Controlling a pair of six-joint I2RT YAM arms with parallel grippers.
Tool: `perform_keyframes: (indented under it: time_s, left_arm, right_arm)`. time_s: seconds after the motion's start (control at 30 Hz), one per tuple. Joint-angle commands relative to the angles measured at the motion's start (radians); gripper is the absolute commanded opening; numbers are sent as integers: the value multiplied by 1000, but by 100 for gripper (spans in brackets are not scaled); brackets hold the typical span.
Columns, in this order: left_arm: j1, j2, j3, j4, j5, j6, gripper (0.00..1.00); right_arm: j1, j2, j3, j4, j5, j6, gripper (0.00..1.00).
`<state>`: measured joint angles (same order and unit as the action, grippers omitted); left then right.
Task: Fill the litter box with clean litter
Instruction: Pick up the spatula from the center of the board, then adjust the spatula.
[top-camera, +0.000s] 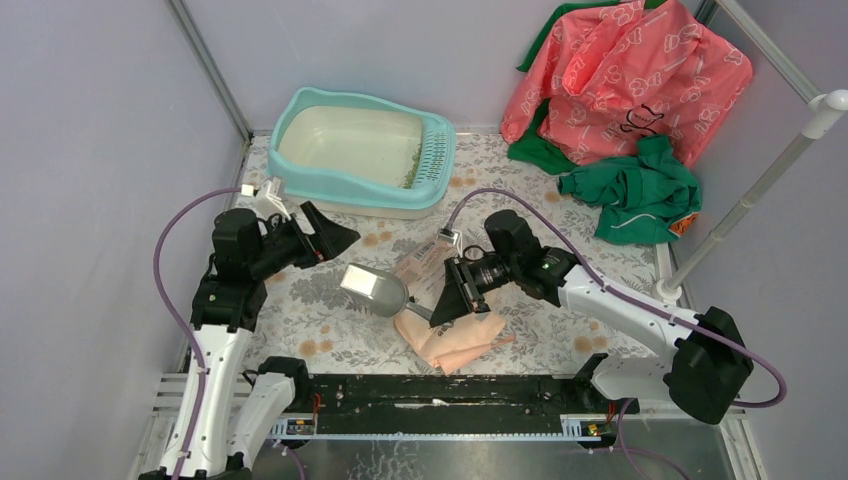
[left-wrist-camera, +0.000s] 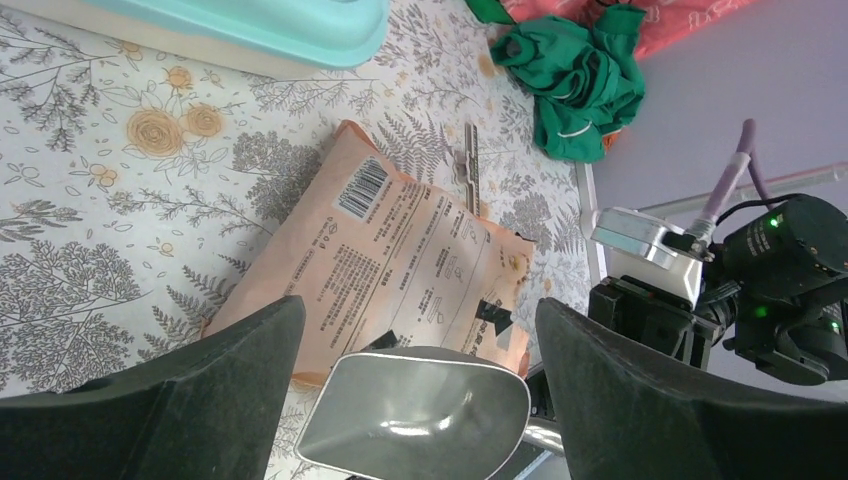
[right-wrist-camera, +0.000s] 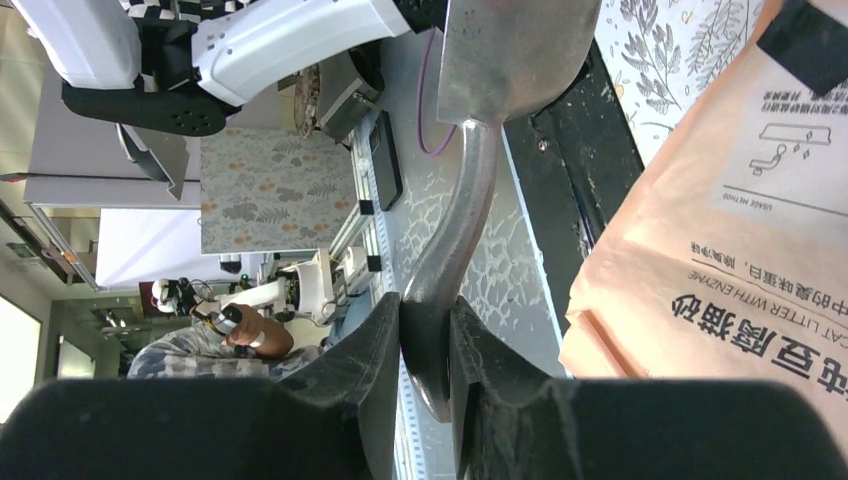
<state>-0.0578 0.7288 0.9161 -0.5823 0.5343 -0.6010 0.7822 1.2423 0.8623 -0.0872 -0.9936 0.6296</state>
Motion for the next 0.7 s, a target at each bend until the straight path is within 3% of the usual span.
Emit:
perform_keyframes:
  time_s: [0.0, 0.3, 0.43, 0.67]
  left_arm:
    - [5, -1, -17, 62, 106, 53, 91]
    - [5, -31, -52, 74, 243, 65, 89]
    - [5, -45, -79, 131, 355, 12, 89]
    - [5, -68, -109, 186, 413, -33, 89]
  right_arm:
    - [-7, -41, -6, 49, -74, -8, 4]
    - [-7, -53, -13, 175, -171, 68, 4]
    - [-7, -63, -2, 174, -191, 77, 4]
    - [-8, -90, 3, 166, -198, 80, 4]
